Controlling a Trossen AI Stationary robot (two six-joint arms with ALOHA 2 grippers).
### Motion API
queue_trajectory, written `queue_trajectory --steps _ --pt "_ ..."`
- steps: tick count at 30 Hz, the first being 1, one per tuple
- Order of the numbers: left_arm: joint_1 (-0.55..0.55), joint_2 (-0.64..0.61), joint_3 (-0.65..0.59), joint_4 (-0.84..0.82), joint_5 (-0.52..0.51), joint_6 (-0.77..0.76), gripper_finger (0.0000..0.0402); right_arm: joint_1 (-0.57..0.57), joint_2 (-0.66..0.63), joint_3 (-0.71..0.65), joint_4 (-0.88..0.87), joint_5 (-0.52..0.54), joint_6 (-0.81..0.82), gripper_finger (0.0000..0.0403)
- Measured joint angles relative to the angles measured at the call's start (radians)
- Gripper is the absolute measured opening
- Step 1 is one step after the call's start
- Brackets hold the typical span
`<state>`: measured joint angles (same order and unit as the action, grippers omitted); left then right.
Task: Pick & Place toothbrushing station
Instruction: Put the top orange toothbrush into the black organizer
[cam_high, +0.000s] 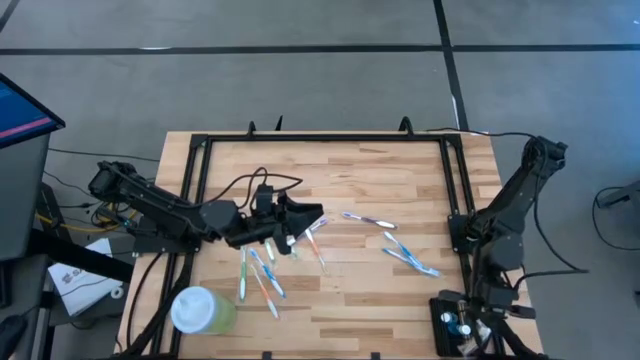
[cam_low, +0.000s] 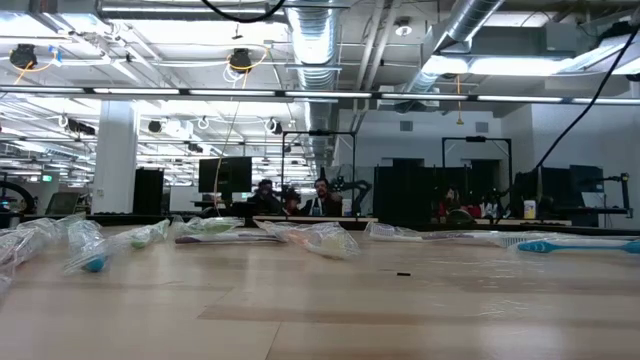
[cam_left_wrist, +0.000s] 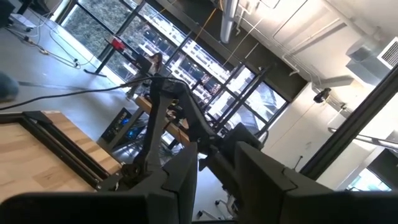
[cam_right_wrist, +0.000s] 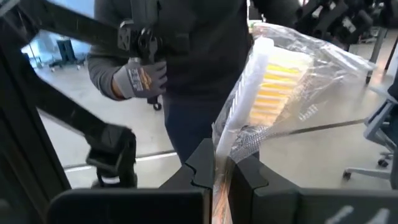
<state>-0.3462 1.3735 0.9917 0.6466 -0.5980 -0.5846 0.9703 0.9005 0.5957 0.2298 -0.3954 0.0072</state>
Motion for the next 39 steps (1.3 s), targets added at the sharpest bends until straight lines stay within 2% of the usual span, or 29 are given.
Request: queue_trajectory --steps 8,14,21,31,39 --pt "0.018 0.0 0.0 -0.005 0.0 0.0 0.0104 0.023 0.0 -0.1 0.04 0.001 -0.068 0.0012" --pt "0.018 0.0 0.0 -0.032 0.0 0.0 0.0104 0.015 0.0 -0.233 0.216 0.002 -0.071 0.0012" --pt "0.018 0.0 0.0 -0.061 0.0 0.0 0.0104 0.033 0.0 -0.371 0.388 0.066 -0.07 0.0011" --pt "0.027 0.0 0.0 -0.156 0.001 -0.027 0.0104 0.085 0.01 -0.41 0.392 0.075 -0.059 0.0011" --pt "0.045 0.0 0.0 -0.165 0.0 -0.05 0.0104 0.088 0.085 -0.412 0.396 0.076 -0.06 0.0011"
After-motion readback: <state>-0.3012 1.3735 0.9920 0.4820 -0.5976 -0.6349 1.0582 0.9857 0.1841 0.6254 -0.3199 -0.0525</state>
